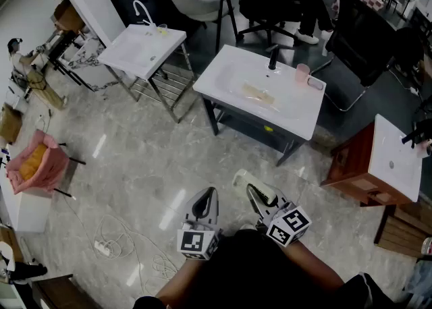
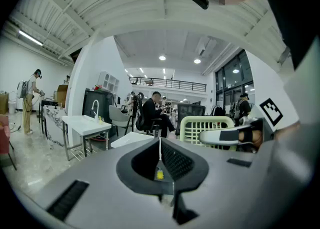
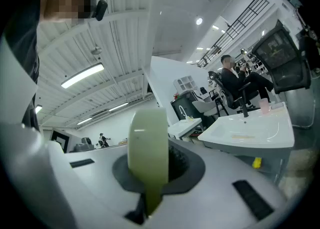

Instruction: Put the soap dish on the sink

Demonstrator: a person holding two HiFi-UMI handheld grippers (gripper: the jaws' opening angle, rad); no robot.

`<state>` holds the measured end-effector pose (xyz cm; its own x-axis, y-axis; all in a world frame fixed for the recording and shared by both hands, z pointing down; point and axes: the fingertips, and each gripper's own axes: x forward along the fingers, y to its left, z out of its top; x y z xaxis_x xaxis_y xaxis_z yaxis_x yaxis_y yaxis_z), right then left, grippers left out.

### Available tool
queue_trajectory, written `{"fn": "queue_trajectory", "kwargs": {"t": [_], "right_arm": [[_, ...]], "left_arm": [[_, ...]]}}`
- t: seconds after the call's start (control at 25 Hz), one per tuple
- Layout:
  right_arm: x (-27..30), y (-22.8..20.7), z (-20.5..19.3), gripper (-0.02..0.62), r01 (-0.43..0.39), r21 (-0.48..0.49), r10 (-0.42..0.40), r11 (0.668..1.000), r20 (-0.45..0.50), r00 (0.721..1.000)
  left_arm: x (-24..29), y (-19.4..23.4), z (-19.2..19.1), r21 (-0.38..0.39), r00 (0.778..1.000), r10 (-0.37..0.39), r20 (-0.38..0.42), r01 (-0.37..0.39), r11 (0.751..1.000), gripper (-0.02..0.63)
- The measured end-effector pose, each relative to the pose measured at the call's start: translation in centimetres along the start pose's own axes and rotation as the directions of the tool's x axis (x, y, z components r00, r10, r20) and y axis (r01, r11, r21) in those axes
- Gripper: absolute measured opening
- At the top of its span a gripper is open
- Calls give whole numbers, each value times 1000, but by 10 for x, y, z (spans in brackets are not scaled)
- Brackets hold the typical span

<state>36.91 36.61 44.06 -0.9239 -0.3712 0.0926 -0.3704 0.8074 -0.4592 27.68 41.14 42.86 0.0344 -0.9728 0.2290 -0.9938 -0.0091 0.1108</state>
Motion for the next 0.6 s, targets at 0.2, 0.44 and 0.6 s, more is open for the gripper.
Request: {"fn": "queue_trajectory", "kwargs": {"t": [0.2,0.44,0.6], "right_arm": [[-1,-23,-1,3,-31,-8,31,999,-13,999],[3,-26,-8,3,-92,73,93,993,-18,995],[19,-21,-8,5,-111,66,113,992,-26,993]], "left_arm": [[19,-13,-6,12,1000,9,7,-9,1000,15],[17,-11,-17,-3,999,50,-20,-50,999,15],[14,5,-15,-14,997,76,-10,-76,997,15]]}}
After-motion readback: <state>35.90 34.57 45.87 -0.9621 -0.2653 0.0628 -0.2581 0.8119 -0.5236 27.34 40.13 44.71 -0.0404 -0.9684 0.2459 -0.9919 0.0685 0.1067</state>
